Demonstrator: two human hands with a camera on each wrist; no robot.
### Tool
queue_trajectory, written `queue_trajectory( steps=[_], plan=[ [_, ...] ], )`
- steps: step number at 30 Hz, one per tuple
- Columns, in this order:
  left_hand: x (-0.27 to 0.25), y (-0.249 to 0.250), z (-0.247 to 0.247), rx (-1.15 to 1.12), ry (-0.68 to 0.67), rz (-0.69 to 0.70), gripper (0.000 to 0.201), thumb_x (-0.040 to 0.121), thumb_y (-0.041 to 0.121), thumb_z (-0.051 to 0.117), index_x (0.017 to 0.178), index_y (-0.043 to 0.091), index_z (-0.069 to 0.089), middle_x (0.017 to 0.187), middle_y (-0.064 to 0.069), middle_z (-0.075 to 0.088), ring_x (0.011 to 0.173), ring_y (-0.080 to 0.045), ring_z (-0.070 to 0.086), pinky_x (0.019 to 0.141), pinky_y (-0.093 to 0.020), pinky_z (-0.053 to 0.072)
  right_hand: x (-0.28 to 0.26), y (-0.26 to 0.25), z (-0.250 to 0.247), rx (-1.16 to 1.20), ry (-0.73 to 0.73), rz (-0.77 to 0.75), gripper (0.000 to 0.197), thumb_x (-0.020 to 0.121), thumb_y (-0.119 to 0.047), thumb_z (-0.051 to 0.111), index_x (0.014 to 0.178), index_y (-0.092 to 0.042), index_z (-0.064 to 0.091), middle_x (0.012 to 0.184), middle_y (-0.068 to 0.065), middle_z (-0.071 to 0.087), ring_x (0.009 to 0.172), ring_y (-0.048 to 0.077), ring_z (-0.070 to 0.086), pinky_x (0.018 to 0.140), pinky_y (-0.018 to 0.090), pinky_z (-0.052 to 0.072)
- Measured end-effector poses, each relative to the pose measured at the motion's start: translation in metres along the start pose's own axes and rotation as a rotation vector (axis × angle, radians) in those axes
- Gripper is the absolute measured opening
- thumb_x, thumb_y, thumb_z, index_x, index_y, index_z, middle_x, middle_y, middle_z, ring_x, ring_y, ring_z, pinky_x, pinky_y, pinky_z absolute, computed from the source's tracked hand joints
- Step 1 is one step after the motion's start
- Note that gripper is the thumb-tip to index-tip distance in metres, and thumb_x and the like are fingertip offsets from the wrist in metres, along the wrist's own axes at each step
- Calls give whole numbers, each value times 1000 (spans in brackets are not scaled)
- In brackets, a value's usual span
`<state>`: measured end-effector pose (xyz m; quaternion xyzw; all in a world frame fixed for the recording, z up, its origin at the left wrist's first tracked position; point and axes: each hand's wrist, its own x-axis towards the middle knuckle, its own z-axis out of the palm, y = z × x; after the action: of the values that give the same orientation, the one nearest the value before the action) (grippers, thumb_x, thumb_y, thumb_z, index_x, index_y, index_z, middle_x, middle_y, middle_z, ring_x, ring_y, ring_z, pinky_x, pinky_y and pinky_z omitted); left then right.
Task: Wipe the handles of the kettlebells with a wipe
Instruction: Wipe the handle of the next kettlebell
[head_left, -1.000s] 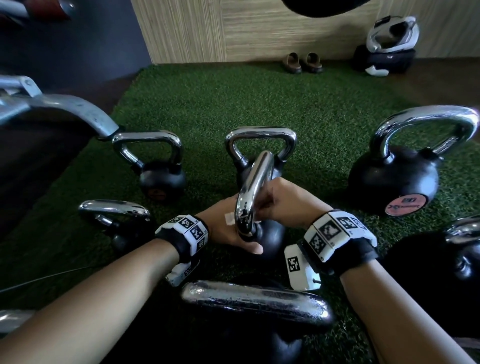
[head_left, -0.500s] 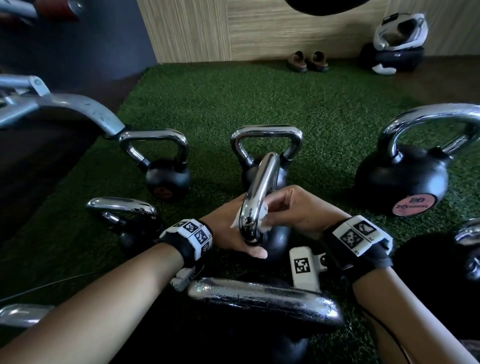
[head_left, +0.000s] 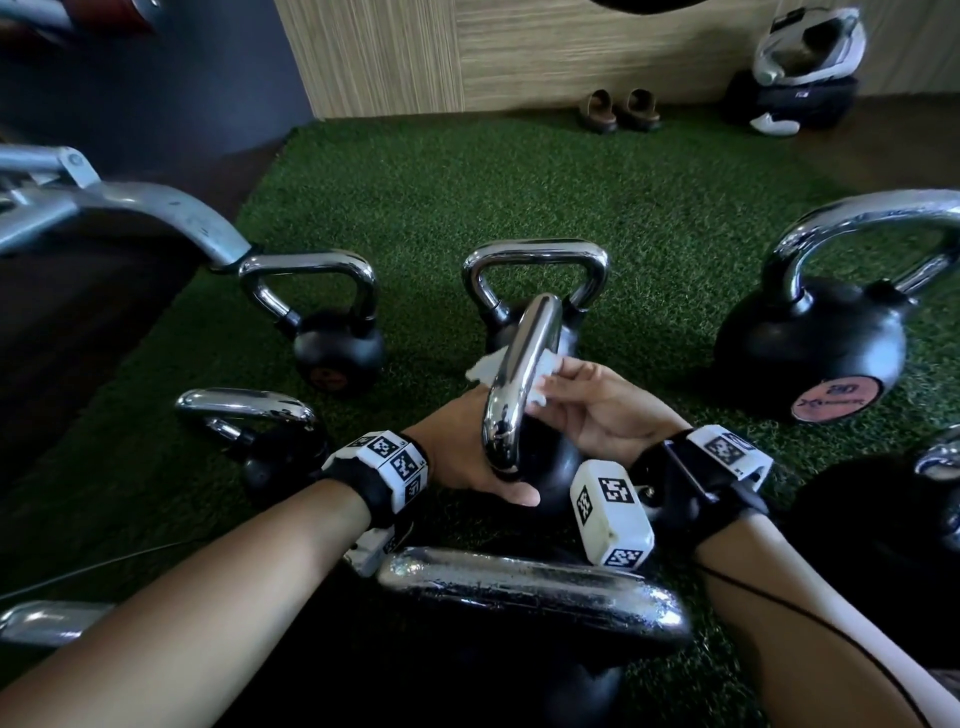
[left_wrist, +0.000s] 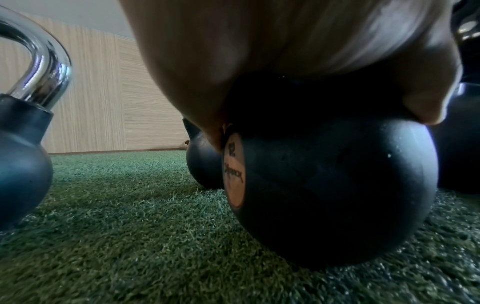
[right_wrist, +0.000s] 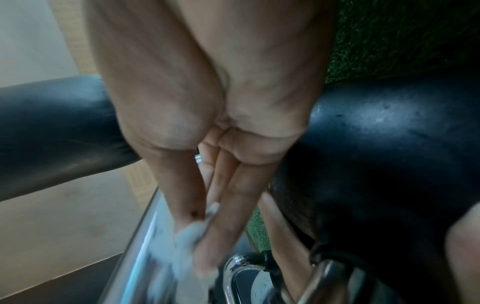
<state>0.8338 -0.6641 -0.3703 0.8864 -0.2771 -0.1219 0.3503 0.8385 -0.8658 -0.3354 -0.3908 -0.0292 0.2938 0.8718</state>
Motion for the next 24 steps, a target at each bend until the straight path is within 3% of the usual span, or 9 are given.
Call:
queue_trajectory(
  steps=[3,5,7,8,10,13,18,21,24],
  plan=[
    [0,-1,0,-35,40,12,91,57,38,101,134,30,52,137,4,57,130,-12,54,116,-38,42,8,0,-4,115,124,-86,28,74,6,70,99,2,57,89,17,67,75,18,75,66,24,62],
    [1,-2,1,-17,40,40,90,57,44,100,133,33,52,138,4,56,133,-16,53,116,-42,42,4,2,-3,61,92,-77,27,71,6,73,95,4,62,91,19,66,76,20,75,67,26,63],
    [1,-2,2,11,28,54,81,58,48,98,127,34,57,135,5,57,131,-18,54,115,-44,43,-3,6,4,-37,57,-69,12,71,10,68,80,3,68,82,17,73,72,21,76,64,27,63],
    [1,-1,1,27,32,51,79,58,50,97,125,35,59,133,6,58,130,-17,54,114,-44,44,-3,7,6,-58,63,-91,14,70,12,66,75,0,70,76,15,74,69,20,76,62,27,63],
    [0,0,1,10,42,23,79,56,50,98,122,41,55,126,10,58,125,-14,54,112,-43,46,2,6,10,-25,136,-193,18,68,13,65,70,-4,71,66,10,68,63,18,74,60,28,63],
    [-1,-1,1,-19,36,0,87,57,38,102,126,34,51,133,0,58,131,-21,54,114,-42,45,12,2,10,-7,261,-356,17,65,10,70,74,-4,66,61,5,69,59,17,73,63,28,64],
    [-5,4,1,-26,61,-42,98,56,32,103,138,21,51,140,-2,56,134,-16,53,116,-36,43,4,2,11,-309,320,-472,27,56,2,85,76,-7,69,76,13,77,61,21,74,60,30,61],
    [-4,3,1,-47,45,-37,104,53,39,102,140,16,50,139,-2,58,131,-16,56,114,-39,46,9,-3,9,-536,501,-559,30,60,7,90,73,-13,72,76,10,78,64,24,74,66,38,63],
    [-4,2,2,-33,55,-30,107,54,44,101,143,16,49,140,1,58,132,-13,56,114,-39,45,18,-10,9,-739,709,-608,26,60,-5,93,68,-20,73,71,2,77,66,25,76,69,47,65]
  ],
)
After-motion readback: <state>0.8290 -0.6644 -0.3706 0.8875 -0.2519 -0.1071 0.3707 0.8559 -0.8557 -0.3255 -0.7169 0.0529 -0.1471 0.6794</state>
